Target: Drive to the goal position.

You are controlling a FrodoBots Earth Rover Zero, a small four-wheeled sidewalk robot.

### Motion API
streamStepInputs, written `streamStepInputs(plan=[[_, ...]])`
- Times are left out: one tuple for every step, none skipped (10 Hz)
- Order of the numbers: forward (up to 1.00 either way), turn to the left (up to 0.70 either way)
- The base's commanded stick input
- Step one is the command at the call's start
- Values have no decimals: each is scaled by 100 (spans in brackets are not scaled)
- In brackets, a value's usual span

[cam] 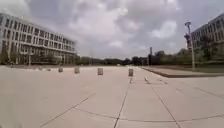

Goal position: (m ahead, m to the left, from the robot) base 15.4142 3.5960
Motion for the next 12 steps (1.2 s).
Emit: streamStepInputs(plan=[[50,-2],[50,-2],[50,-2],[50,-2],[50,-2],[50,-2],[50,-2],[50,-2],[50,-16],[50,-52],[50,-52],[50,-52]])
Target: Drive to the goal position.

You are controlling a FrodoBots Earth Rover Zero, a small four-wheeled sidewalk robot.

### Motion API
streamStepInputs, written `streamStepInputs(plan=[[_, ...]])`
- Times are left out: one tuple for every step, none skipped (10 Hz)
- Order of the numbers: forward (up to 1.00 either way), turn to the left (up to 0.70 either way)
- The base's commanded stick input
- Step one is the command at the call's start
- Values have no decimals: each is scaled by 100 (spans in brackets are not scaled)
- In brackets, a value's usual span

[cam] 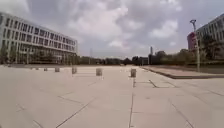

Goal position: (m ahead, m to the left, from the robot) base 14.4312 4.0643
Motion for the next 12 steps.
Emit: streamStepInputs(plan=[[50,-42],[50,-9],[50,-2],[50,-2],[50,-2],[50,-2],[50,-2],[50,-2],[50,-2],[50,-2],[50,-2],[50,-2]])
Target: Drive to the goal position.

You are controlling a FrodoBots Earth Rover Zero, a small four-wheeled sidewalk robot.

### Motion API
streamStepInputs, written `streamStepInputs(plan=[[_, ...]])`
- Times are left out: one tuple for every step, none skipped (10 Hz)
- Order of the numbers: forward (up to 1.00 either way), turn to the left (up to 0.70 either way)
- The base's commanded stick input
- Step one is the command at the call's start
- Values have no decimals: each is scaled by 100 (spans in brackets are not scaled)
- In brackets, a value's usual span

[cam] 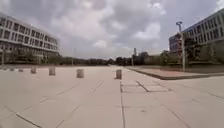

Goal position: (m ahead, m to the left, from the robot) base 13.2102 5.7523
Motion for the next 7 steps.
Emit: streamStepInputs(plan=[[50,-2],[50,-2],[50,-2],[50,-2],[50,-2],[50,-2],[50,-2]])
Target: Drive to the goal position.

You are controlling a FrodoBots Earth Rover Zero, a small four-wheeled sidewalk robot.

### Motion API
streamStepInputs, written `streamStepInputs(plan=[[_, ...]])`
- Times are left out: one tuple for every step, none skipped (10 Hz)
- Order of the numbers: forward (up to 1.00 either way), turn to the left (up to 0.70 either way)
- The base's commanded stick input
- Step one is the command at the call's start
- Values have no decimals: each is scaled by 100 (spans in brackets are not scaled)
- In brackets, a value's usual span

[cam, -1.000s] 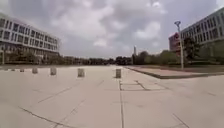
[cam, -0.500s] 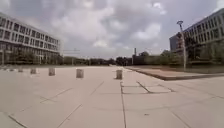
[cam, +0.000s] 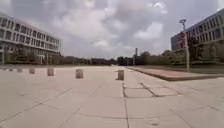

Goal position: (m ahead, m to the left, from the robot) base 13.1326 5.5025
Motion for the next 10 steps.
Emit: streamStepInputs(plan=[[50,-2],[50,-2],[50,-2],[50,14],[50,48],[50,48],[50,3],[50,-2],[50,-2],[50,-2]])
